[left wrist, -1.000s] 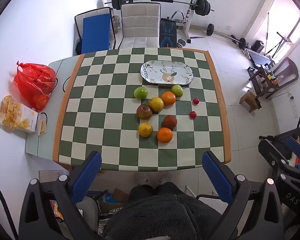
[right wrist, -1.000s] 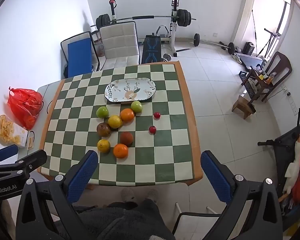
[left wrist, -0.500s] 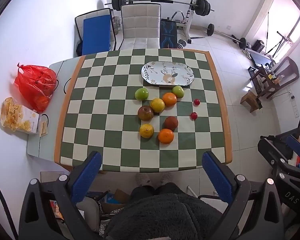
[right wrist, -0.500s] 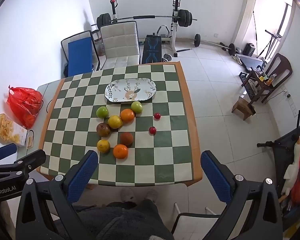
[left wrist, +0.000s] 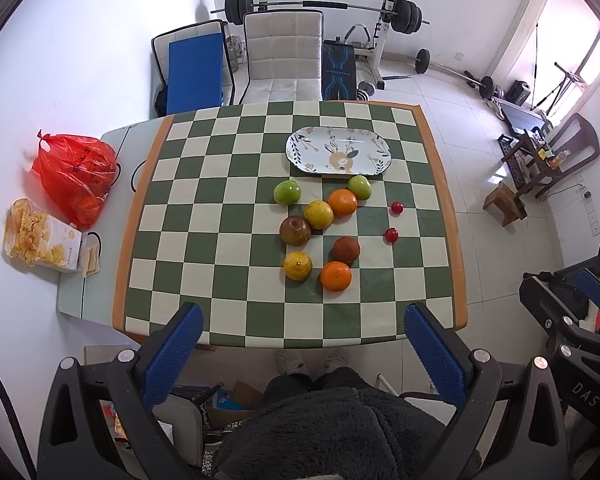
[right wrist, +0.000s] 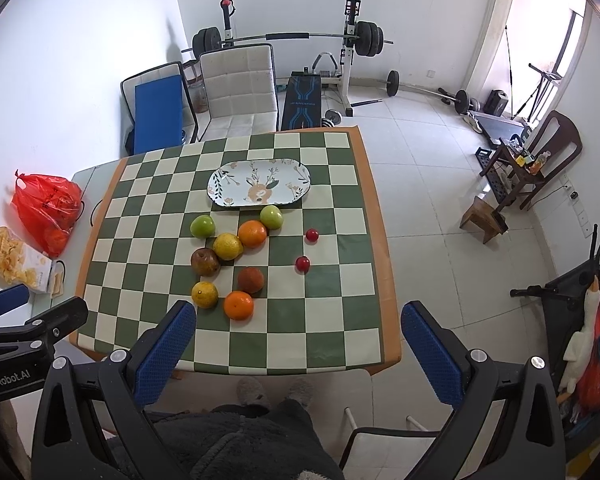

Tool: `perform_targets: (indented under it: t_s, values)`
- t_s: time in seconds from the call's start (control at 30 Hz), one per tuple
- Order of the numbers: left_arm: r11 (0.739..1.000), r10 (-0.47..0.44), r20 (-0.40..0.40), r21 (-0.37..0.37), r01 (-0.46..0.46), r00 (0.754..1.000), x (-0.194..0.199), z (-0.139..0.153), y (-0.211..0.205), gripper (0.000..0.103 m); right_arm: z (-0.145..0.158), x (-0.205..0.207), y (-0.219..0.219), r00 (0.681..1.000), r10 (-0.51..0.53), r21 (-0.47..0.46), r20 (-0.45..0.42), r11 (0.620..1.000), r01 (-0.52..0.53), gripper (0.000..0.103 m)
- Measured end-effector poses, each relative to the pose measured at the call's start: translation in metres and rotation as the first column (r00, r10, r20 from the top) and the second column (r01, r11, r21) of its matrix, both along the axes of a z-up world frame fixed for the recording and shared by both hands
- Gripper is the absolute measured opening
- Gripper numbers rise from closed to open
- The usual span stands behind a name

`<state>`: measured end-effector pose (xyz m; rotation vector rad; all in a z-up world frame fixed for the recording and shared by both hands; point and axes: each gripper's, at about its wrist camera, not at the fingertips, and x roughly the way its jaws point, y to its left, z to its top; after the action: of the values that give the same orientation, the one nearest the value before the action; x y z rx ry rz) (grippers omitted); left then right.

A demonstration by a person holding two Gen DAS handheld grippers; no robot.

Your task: Organize fruits

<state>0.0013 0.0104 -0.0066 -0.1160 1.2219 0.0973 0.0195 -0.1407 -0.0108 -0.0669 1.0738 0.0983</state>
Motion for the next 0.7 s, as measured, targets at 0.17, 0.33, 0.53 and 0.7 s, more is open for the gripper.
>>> perform_targets:
  t_s: [0.17,0.33,0.53,0.7]
  values:
    - [1.000,0.002,0.001,0.005,-0.002,1.000,0.0101,0.0014,0.0088,0.103,-0.0007,0.0002,0.0001,1.000,0.001,-0.003,0.002,1.000,-0.001,0.103]
    - [1.000,0.001,0.001,0.006,-0.001,1.000,0.0118,0.0033,0.0105,0.103,0.0005,-0.0002,0.0006,1.000,0.001,-0.005,-0.002,1.000,-0.001,0.103]
    - [1.000,0.001,0.003,0.008,-0.001,1.000,0.0127,0.0029,0.0122,0.103,0.0006,-0.0008,0.0012,1.000,0.001,-0.006,0.001,1.000,-0.001,0.103]
    - [1.000,0.000,0.003,0.010,0.000,1.000,0.0113,0.0034,0.0097,0.103,0.0017,-0.0013,0.0014,1.000,0.002,-0.007,0.001,1.000,-0.002,0.103]
